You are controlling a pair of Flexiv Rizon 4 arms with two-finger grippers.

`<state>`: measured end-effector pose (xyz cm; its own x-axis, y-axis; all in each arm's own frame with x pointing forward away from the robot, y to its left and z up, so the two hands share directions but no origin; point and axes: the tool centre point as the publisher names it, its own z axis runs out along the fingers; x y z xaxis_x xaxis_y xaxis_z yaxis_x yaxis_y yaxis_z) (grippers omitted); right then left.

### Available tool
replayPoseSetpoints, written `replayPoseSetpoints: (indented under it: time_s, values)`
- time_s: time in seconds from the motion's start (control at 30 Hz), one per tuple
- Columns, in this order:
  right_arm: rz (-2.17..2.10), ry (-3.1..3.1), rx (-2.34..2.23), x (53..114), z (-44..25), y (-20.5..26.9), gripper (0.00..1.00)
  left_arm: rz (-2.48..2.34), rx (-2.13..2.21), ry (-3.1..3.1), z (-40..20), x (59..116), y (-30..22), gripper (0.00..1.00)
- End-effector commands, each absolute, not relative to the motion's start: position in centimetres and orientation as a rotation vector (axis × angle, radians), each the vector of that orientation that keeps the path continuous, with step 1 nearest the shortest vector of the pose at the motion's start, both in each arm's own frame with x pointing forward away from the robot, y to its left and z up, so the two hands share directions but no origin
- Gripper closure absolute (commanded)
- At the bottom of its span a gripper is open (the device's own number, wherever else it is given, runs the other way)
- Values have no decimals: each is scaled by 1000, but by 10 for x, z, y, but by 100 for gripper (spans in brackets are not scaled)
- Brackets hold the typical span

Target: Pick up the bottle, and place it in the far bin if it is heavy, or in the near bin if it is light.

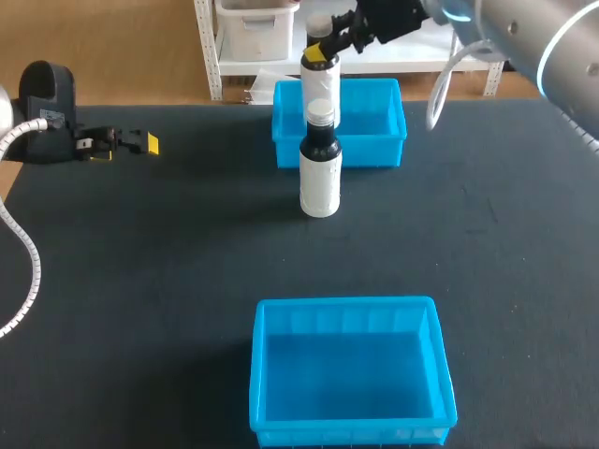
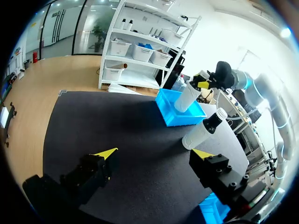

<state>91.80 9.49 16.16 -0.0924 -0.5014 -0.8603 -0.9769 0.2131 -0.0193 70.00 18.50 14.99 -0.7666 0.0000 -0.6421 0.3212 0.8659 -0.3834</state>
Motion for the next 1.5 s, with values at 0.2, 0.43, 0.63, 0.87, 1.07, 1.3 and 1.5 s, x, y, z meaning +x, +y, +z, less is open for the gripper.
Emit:
replayPoseSetpoints:
  time_s: [0.2,0.43,0.63,0.87,1.07,1.3,1.5]
  values:
    - [1027,1658,-1564,935,149,107,69,-636,231,2374,150,700,185,0]
    - [1055,1655,-1559,935,138,114,69,-636,231,2374,150,700,185,0]
    - [1076,1662,-1554,934,127,117,69,-636,231,2374,150,700,185,0]
    - [1087,1680,-1551,934,118,117,65,-636,231,2374,150,700,185,0]
    - [1095,1697,-1562,934,113,117,43,-636,231,2374,150,700,185,0]
    - [1082,1733,-1548,929,119,106,0,-636,231,2374,150,700,185,0]
    - [1013,1796,-1472,917,136,63,0,-636,231,2374,150,700,185,0]
